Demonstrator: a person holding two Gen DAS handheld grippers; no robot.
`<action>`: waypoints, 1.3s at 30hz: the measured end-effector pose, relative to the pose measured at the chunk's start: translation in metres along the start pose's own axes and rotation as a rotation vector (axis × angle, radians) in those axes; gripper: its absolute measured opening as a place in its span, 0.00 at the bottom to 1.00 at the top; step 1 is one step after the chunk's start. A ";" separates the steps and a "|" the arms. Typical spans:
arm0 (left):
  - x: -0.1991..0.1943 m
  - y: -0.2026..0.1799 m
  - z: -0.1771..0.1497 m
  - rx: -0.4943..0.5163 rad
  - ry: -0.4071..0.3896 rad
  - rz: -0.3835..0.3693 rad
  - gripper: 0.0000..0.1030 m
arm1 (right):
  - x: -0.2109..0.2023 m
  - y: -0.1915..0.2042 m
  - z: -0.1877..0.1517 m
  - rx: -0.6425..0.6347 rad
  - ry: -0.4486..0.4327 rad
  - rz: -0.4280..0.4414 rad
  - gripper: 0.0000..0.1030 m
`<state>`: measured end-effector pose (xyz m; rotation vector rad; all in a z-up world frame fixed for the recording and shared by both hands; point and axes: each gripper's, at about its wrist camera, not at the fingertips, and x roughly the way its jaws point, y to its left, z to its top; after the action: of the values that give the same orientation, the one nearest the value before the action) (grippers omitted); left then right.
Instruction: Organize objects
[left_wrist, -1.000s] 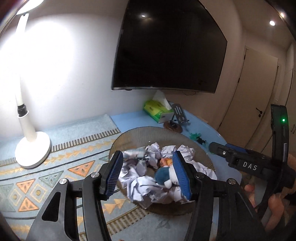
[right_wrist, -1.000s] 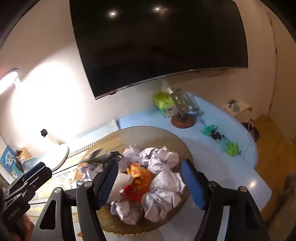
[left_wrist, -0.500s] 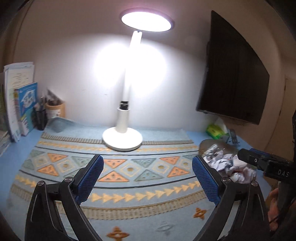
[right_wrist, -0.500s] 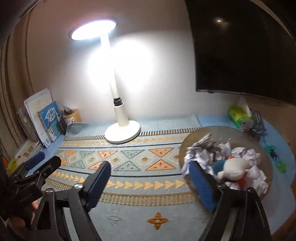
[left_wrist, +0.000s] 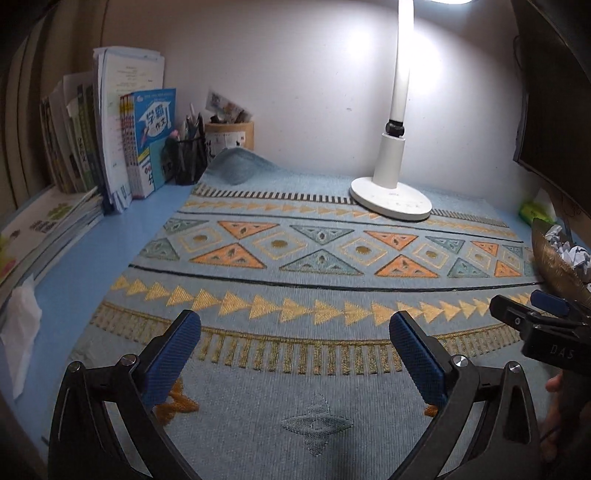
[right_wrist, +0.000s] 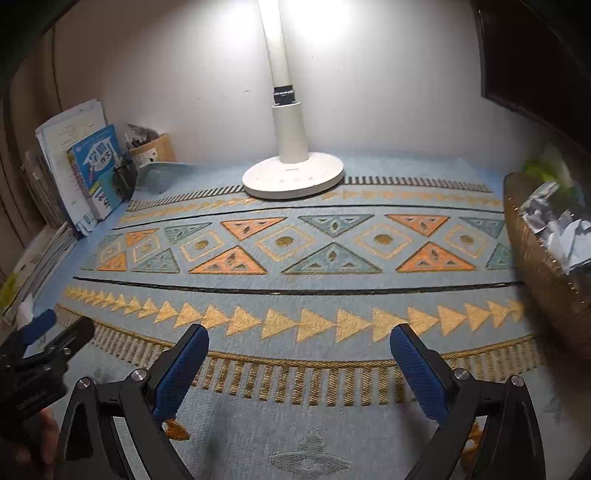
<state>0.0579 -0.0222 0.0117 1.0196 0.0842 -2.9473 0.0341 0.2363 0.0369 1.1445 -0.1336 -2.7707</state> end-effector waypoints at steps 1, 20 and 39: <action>0.007 0.001 0.000 -0.009 0.039 0.024 0.99 | 0.000 -0.001 0.000 0.010 -0.003 -0.017 0.96; 0.026 0.007 -0.004 -0.043 0.170 0.003 0.99 | 0.013 0.012 -0.001 -0.048 0.062 -0.086 0.96; 0.023 -0.038 0.009 0.027 0.075 -0.053 0.99 | 0.002 0.015 -0.001 -0.059 0.001 -0.043 0.96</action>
<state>0.0333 0.0149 0.0063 1.1490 0.0737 -2.9653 0.0342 0.2212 0.0367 1.1472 -0.0275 -2.7911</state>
